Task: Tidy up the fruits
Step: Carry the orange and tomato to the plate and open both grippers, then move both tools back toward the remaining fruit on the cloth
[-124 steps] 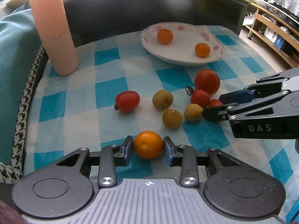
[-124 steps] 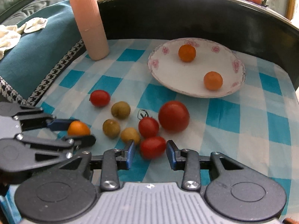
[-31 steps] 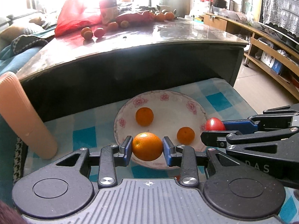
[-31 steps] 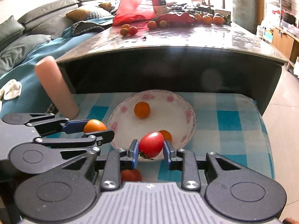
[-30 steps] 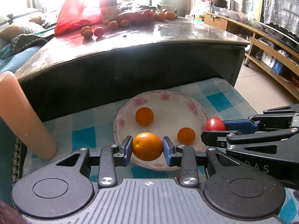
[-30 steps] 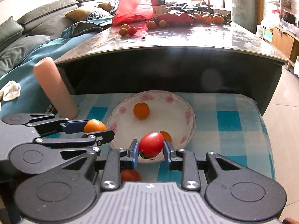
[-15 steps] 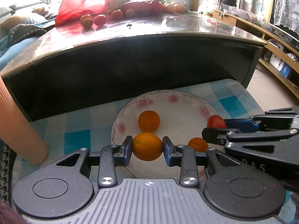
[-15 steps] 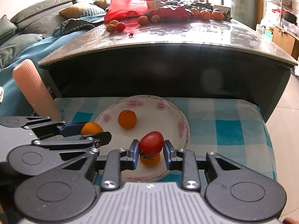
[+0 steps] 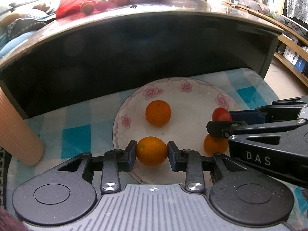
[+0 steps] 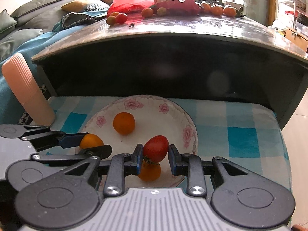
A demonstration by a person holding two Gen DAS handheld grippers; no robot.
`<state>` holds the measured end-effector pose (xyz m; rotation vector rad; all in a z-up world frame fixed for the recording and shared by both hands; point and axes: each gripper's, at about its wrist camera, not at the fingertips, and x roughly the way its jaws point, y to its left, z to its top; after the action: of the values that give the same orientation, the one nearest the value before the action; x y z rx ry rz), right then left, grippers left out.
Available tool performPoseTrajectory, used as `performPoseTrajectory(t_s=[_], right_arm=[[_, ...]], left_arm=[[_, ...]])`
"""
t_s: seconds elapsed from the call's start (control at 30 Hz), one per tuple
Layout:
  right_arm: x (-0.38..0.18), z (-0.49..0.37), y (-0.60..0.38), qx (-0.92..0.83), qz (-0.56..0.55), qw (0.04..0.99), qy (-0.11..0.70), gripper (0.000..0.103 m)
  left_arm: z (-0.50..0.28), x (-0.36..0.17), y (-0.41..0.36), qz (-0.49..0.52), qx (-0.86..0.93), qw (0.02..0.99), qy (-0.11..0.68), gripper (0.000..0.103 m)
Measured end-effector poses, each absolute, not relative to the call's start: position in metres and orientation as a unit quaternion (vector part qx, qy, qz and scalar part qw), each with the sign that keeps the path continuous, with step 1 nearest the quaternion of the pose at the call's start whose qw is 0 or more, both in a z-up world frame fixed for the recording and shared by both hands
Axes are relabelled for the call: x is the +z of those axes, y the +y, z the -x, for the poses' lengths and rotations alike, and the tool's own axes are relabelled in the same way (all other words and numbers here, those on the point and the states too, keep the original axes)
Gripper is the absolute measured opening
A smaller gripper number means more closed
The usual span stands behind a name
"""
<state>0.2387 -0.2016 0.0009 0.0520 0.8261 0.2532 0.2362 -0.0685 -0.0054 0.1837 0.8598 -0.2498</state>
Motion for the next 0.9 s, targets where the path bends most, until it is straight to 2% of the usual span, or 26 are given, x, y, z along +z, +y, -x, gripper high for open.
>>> performPoseTrajectory(t_s=[0.3, 0.33, 0.37, 0.43, 0.9], right_arm=[[-0.004, -0.242, -0.201, 0.13, -0.023, 0.908, 0.397, 0.044], [-0.004, -0.241, -0.201, 0.13, -0.022, 0.909, 0.396, 0.044], [-0.004, -0.241, -0.202, 0.131, -0.022, 0.909, 0.396, 0.044], [-0.003, -0.241, -0.202, 0.135, -0.031, 0.908, 0.395, 0.044], [0.024, -0.237, -0.212, 0.111, -0.052, 0.923, 0.364, 0.044]], left_arm=[[-0.239, -0.009, -0.069, -0.09, -0.116, 0.896, 0.419, 0.043], [-0.239, -0.01, -0.07, -0.09, -0.118, 0.896, 0.419, 0.047], [-0.238, -0.009, -0.07, -0.089, -0.122, 0.896, 0.417, 0.056], [-0.236, -0.007, -0.074, -0.098, -0.126, 0.898, 0.41, 0.061], [-0.223, 0.011, -0.055, -0.078, -0.105, 0.906, 0.403, 0.06]])
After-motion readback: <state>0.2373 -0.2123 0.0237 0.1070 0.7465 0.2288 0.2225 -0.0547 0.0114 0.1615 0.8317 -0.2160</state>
